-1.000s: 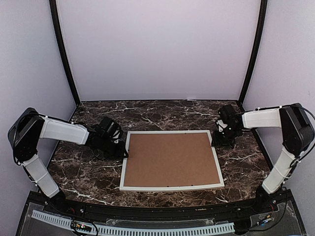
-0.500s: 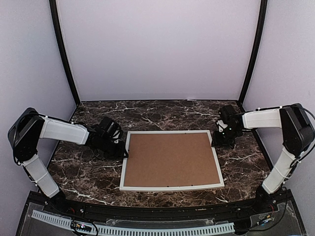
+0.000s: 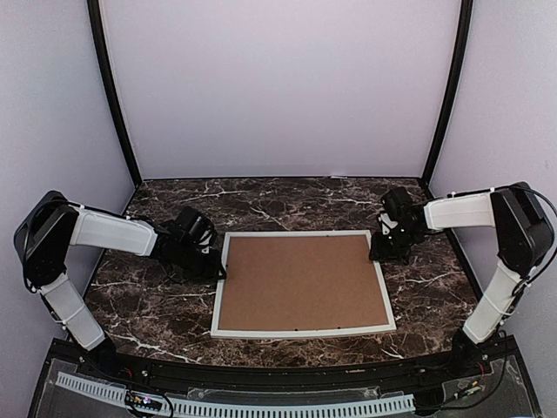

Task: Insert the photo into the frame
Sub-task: Press the fastener onto the backboard.

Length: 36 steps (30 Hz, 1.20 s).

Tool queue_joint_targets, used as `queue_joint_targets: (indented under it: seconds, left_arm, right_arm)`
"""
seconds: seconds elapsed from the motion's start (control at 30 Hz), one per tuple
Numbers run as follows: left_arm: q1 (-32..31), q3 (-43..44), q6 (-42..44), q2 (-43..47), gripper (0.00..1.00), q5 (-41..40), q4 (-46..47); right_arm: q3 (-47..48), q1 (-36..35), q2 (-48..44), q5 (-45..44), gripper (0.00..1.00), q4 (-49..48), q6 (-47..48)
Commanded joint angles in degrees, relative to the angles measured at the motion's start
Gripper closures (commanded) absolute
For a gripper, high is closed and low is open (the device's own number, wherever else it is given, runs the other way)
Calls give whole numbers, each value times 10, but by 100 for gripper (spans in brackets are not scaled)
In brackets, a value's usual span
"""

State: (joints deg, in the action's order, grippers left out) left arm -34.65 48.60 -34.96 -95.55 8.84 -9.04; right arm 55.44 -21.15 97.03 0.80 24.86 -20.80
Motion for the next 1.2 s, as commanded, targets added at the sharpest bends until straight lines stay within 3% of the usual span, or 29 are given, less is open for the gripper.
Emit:
queue_joint_targets:
  seconds: [0.0, 0.43, 0.83, 1.0, 1.17]
  left_arm:
    - [-8, -4, 9, -23, 79, -8, -25]
    - [-9, 1, 10, -23, 79, -12, -30]
    - [-10, -7, -2, -7, 74, -24, -23]
    - [-11, -7, -5, 4, 65, -32, -23]
    - [-11, -2, -1, 19, 46, -43, -19]
  right_arm:
    - [-18, -29, 32, 49, 54, -15, -13]
    - [-8, -24, 19, 63, 54, -12, -8]
    - [-44, 11, -75, 92, 36, -5, -15]
    - [-104, 11, -130, 97, 35, -8, -38]
    - [-172, 7, -187, 110, 35, -15, -65]
